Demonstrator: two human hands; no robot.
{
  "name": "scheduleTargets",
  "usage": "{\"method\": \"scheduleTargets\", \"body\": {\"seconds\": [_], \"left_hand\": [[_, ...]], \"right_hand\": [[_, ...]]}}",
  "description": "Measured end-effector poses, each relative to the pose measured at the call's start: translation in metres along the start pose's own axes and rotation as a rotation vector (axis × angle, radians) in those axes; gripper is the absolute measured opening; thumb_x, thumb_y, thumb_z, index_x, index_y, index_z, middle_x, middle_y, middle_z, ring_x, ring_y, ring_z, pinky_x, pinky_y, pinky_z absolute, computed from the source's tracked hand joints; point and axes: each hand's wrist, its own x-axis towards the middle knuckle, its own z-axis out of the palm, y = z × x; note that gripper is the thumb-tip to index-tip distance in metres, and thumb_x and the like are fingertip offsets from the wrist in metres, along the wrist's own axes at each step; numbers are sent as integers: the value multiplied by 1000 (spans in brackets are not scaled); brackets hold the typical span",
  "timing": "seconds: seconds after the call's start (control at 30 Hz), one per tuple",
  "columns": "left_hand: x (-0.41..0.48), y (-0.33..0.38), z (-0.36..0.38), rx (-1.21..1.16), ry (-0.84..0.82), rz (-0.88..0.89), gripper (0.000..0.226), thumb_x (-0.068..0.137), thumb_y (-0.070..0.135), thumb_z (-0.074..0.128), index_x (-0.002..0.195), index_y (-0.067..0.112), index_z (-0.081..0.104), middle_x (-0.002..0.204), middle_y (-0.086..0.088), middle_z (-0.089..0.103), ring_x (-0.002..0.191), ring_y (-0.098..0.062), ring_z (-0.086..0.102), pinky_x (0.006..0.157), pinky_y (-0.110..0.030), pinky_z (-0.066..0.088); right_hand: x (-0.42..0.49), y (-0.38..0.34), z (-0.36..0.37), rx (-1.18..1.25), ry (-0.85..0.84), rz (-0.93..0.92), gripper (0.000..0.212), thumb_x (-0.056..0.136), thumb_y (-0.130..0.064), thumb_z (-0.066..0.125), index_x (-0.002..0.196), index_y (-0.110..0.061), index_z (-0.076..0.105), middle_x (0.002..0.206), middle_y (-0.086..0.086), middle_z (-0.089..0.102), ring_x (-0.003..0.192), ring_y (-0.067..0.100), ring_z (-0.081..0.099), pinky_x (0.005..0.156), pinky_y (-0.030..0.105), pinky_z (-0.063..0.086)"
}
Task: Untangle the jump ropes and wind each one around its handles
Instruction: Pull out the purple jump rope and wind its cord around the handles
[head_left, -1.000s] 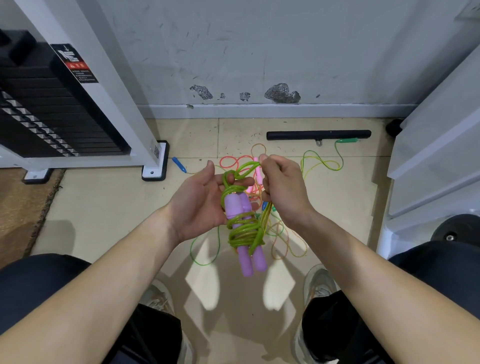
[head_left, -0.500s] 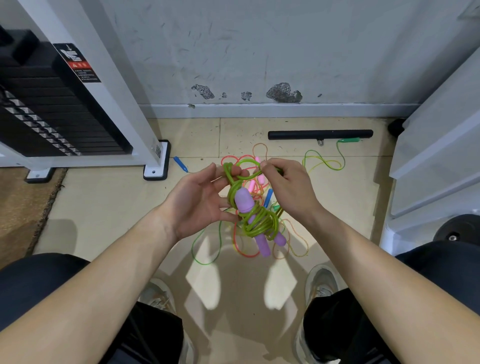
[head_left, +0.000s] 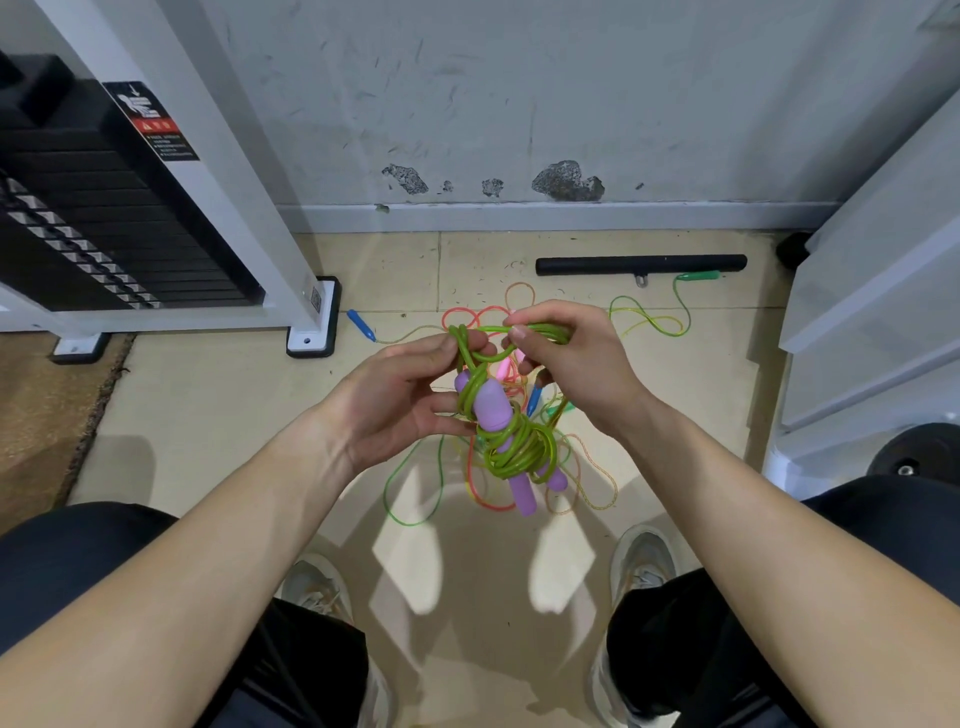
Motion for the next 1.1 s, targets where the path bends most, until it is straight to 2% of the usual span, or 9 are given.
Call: {"method": "scheduleTargets", "body": {"seconds": [0.13,0.33,0.4,0.5,0.63,0.7,0.77,0.93,1.1], "left_hand": [[0,0,0,18,-14,-1,31,89,23,56,114,10,68,107,-2,71,81,-32,71,96,-64,47],[1,1,-1,28,-6,-1,26,88,23,58,106,13,75,111,-5,68,91,-35,66,96,-64,47],[1,1,-2,19,10,-4,27,87,23,59,106,14,76,113,-9,66,99,-39,63,96,-64,47],[2,2,-3,10,21,-10,29,87,23,60,109,14,76,114,-15,60,106,-42,59,95,-63,47],[4,-3,-1,19,19,-8,38,90,24,59,124,9,67,110,-11,67,93,-36,67,95,-62,50],[4,-6,1,38,21,-7,43,92,25,58,130,7,63,112,-13,71,97,-35,69,95,-56,52],[4,-8,1,45,33,-3,42,92,25,58,129,6,63,115,-18,71,98,-34,71,95,-54,53],[7,-9,2,52,75,32,37,88,21,62,120,5,67,98,-12,73,88,-36,72,92,-54,56],[6,-12,2,109,70,47,37,86,18,63,119,2,67,110,-21,73,92,-36,73,81,-45,61]], "right_hand": [[2,-2,-4,-128,-69,-7,2,96,-10,64,97,-12,65,75,1,68,55,16,61,49,29,50],[3,-7,-4,-155,-92,-8,27,97,-16,60,118,-27,73,72,-1,69,55,13,54,55,28,50],[1,-9,-3,-132,-115,-14,18,91,-25,72,109,-27,75,68,-4,67,53,10,54,53,25,47],[2,-8,-3,-43,-135,0,27,75,-21,87,97,-30,74,71,1,66,51,15,54,50,30,47],[4,-4,1,-1,-74,-28,22,74,-7,86,90,-9,71,67,9,68,51,20,61,54,38,53],[3,0,8,26,-38,-40,17,77,-4,84,84,-6,68,68,13,69,54,22,65,58,40,56],[1,6,14,70,-15,-48,15,80,-5,82,81,-7,67,70,16,68,56,21,65,59,35,56],[3,7,15,29,-50,-94,7,90,-5,72,90,1,68,77,18,68,59,21,56,55,32,51],[7,8,3,68,-188,29,8,91,0,68,98,5,68,67,-8,68,54,13,57,61,30,55]]}}
